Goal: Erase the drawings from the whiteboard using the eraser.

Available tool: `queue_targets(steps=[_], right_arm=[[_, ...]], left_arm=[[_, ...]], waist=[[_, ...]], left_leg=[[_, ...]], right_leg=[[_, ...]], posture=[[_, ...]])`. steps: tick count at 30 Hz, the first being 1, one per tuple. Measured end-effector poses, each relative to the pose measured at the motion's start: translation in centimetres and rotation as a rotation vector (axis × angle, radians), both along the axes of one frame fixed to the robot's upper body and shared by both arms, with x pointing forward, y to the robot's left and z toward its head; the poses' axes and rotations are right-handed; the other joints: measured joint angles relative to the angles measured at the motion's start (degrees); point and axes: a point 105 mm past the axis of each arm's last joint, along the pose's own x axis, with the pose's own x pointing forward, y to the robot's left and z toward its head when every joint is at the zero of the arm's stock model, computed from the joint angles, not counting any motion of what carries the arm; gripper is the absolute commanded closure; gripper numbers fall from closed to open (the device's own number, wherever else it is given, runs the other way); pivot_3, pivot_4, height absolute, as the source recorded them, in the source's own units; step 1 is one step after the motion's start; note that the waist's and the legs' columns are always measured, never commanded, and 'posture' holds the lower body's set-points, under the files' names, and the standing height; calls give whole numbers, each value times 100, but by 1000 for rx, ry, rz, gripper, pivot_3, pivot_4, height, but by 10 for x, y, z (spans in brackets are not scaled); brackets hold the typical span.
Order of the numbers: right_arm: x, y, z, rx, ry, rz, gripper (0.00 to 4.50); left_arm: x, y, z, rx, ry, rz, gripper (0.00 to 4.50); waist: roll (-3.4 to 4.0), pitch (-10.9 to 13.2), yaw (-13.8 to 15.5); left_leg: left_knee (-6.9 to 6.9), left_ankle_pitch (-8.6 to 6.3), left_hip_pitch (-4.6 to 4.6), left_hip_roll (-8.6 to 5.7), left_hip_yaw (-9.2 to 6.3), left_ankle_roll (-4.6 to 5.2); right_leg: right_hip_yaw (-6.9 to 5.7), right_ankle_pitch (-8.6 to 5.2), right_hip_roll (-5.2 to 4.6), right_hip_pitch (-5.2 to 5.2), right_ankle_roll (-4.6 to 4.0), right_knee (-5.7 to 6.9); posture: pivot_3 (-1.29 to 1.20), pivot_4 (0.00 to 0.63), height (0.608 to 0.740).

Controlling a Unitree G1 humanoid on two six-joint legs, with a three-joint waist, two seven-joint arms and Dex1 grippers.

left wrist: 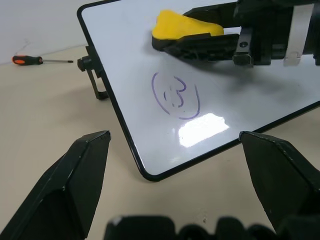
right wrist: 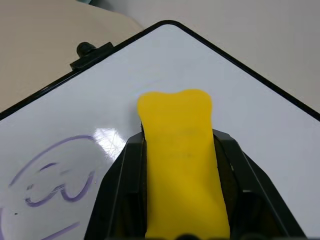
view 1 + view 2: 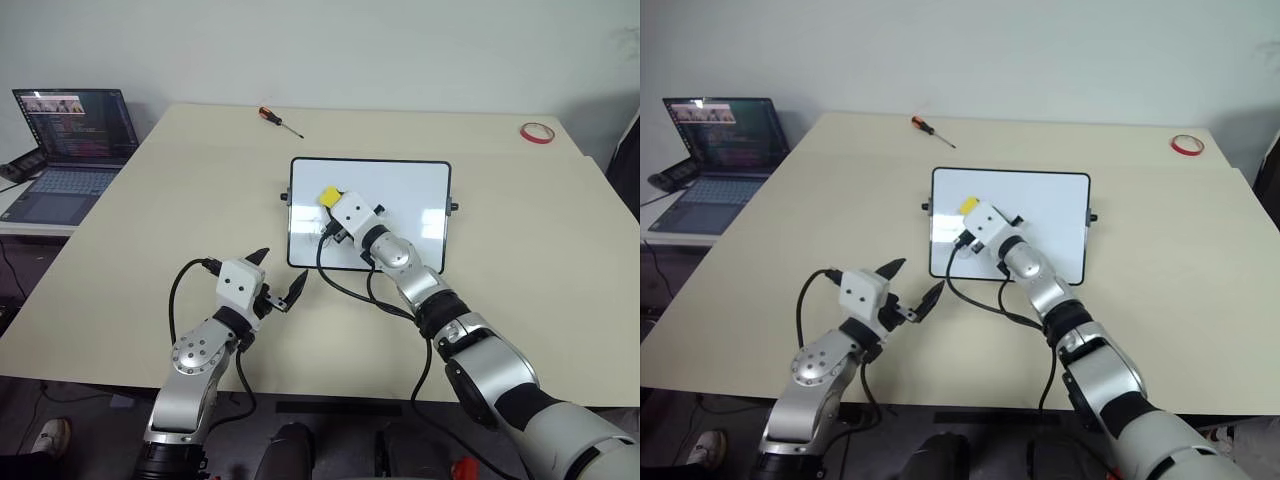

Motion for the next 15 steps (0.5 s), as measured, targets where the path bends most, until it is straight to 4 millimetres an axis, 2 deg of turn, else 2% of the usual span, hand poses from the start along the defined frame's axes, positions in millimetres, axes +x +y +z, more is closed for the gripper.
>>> queue_targets(steps=[3,8,12,15], right_arm=[[-12,12,-16,-37,44,85,3169],[-44,32,-55,-177,140,284,3169],[-44,32,-57,-193,157,284,3169],[-36,29,-48,-173,122,227,3169]], left_arm=[[0,0,0,0,0,-1,0],[0,0,-1,-1,3,0,0],[0,0,-1,-1,5,0,0],[2,0,-3,-2,10,2,0]], waist=[[0,0,-8],[1,0,5],[2,1,24],[6,4,32]], left_leg=[[0,0,2,0,2,0],[1,0,10,-2,-4,0],[2,0,14,-2,-10,0],[4,1,14,-3,-13,0]], right_leg=[[1,0,0,1,0,0],[-4,0,0,12,1,-1],[-8,0,0,14,1,-1],[-8,0,0,15,1,-1]], posture=[[0,150,740],[0,150,740],[0,150,740],[0,150,740]])
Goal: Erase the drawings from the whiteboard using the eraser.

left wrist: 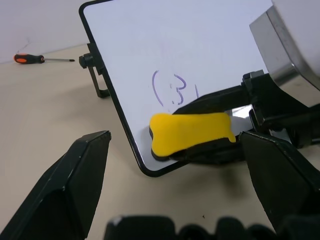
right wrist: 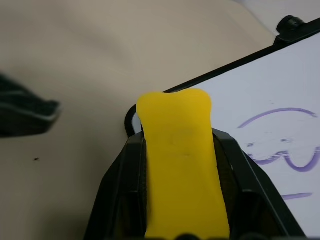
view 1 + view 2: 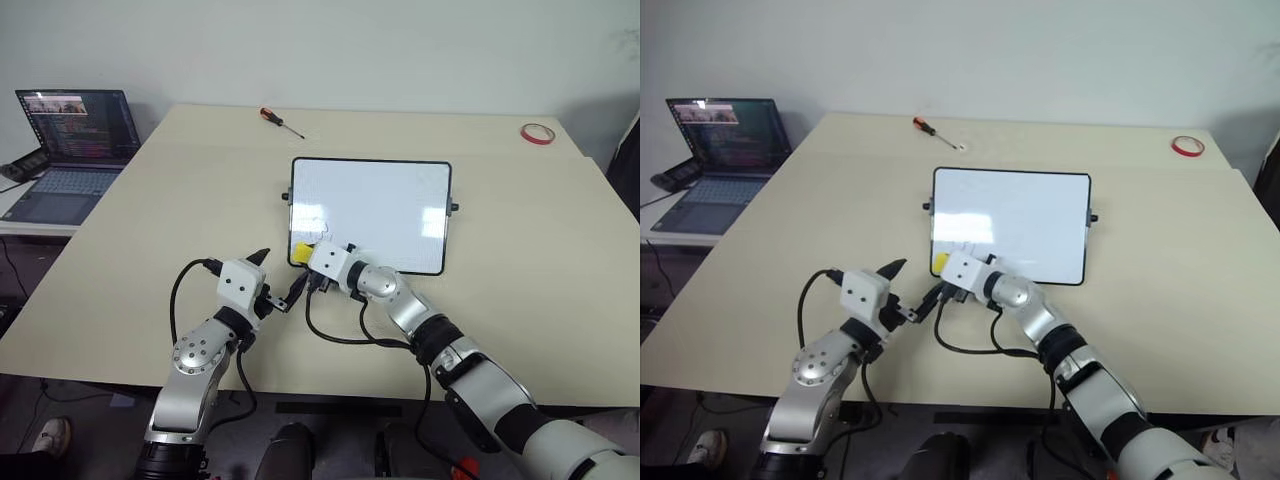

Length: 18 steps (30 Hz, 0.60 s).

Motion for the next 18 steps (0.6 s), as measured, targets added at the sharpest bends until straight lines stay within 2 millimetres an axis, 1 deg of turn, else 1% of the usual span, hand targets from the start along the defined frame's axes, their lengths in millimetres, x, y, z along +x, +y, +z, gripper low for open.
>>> queue_targets(steps=[4,6,11,13,18], right_arm=[[31,-23,40,70,-117,-180,3169],[38,-29,50,94,-150,-229,3169],[37,-27,49,100,-154,-237,3169],[32,-23,40,83,-122,-195,3169],[7,-4,11,13,-29,-25,3169]], left_arm=[[2,0,-1,-2,4,0,0],[2,-1,-1,-4,5,-2,0],[2,-6,-2,-6,6,-18,0],[2,-6,-2,-6,5,-18,0],[2,-6,-1,-6,3,-19,0]], waist=[[2,3,2],[2,2,-5],[2,2,-21],[2,2,-22],[4,3,-24]], left_leg=[[0,2,-1,-2,-1,-2],[-4,2,-1,-1,1,-3],[-14,2,0,0,7,-2],[-14,2,3,0,8,-2],[-15,2,4,1,6,-2]], right_leg=[[0,0,0,-1,0,-2],[2,-1,0,-1,-1,-4],[6,0,-1,-3,-1,-4],[7,-1,-1,-2,-1,-4],[5,-1,0,-1,0,-4]], posture=[[0,150,740],[0,150,740],[0,150,740],[0,150,740],[0,150,740]])
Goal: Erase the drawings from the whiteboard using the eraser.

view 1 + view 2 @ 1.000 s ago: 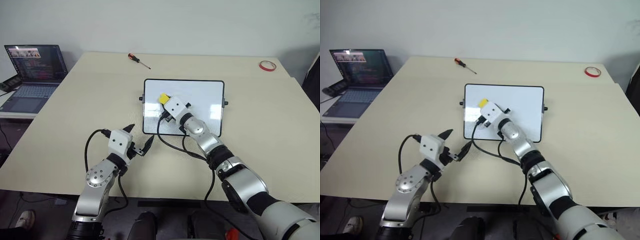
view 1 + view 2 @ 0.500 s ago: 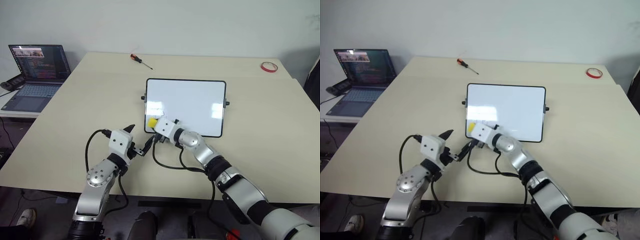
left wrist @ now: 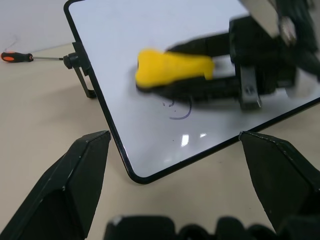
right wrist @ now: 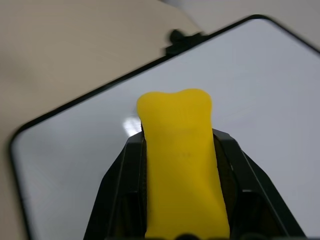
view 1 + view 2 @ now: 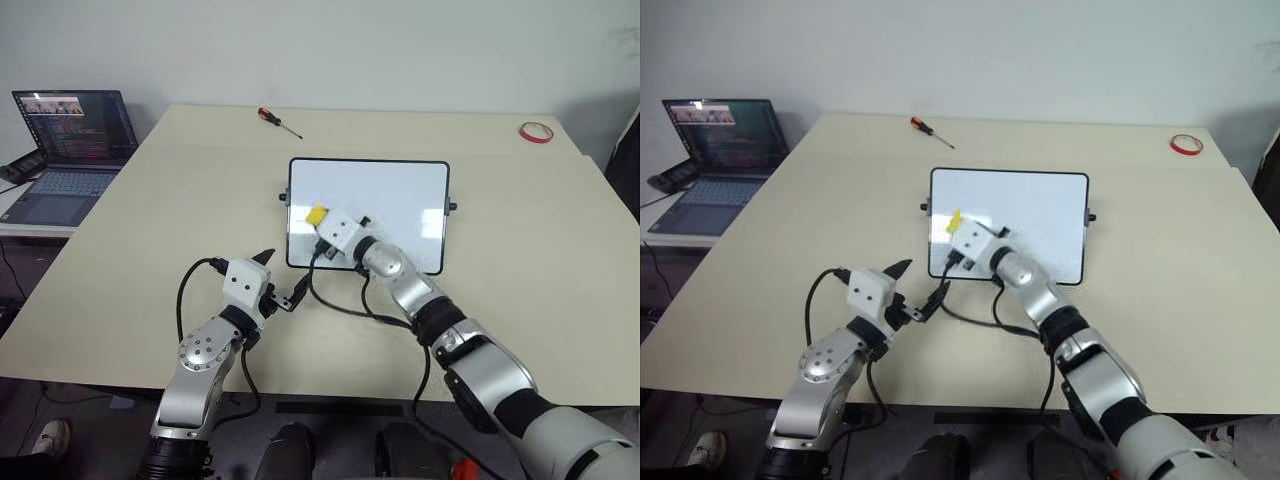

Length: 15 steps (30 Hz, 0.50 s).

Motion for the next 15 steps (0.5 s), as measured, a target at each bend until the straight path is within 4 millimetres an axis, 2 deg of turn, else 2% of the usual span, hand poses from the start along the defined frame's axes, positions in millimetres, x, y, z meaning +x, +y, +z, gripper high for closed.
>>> queue_targets(steps=[4,11,15], right_arm=[[-3,-3,-5,-2,16,10,3169],[20,-49,24,116,-113,-222,3169],[15,-58,20,124,-122,-234,3169]], left_arm=[[0,0,1,0,-7,-2,0],[0,-1,1,1,-6,-10,0],[2,-3,1,3,-5,-24,0]], waist=[[0,0,23],[0,0,35],[-1,0,29]], left_leg=[[1,0,-1,-3,-4,0],[1,0,-1,-5,-6,0],[0,0,-2,-4,-4,0]], right_leg=[[-3,0,-2,1,0,-1],[-4,-1,-6,4,1,-3],[-2,-1,-6,4,1,-6]], posture=[[0,150,740],[0,150,740],[0,150,740]])
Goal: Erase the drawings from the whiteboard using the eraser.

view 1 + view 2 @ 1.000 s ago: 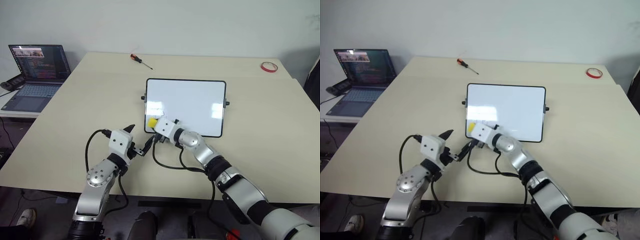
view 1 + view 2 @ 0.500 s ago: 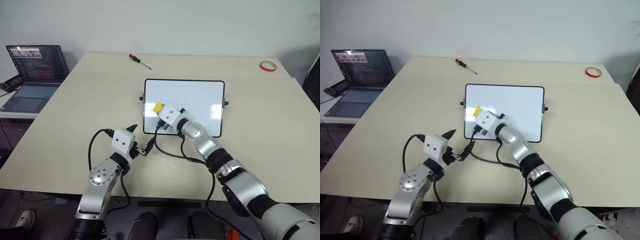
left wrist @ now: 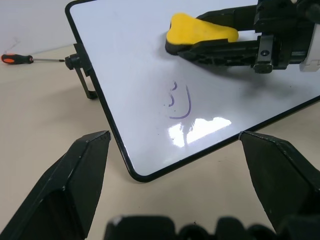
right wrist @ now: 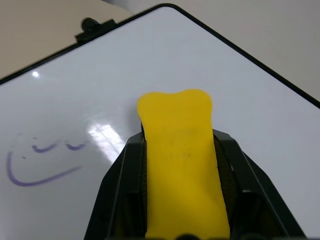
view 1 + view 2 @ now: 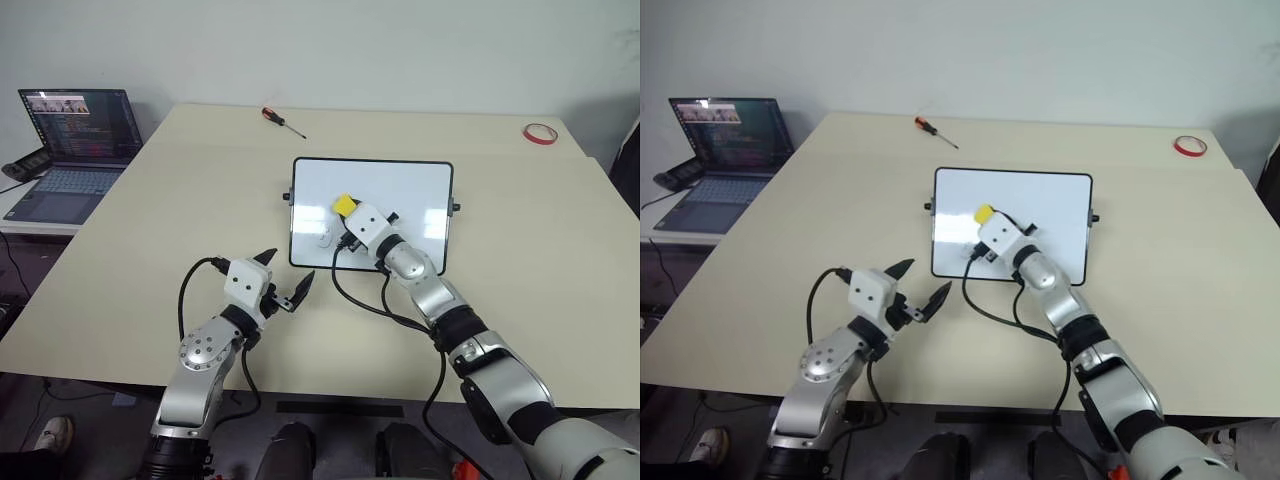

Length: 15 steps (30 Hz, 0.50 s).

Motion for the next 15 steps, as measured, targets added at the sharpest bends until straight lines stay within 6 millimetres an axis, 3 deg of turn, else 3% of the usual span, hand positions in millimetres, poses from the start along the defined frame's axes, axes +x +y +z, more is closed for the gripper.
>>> queue_targets(steps=[7,12,15], right_arm=[[-55,36,-58,-139,183,286,3169],[-50,36,-52,-156,184,276,3169],[-37,37,-39,-147,120,206,3169]], left_arm=[[3,-5,0,3,0,-25,0],[2,-5,0,3,0,-28,0],[2,-6,0,3,0,-29,0]], waist=[[5,2,-28],[1,1,-28],[3,5,-26]], left_leg=[[-5,0,2,6,5,0],[-13,0,3,6,5,-1],[-15,3,3,7,2,-5]], right_leg=[[5,-1,0,-4,1,0],[5,-1,0,-5,1,-7],[5,-1,0,-8,0,-5]], posture=[[0,150,740],[0,150,740],[0,150,740]])
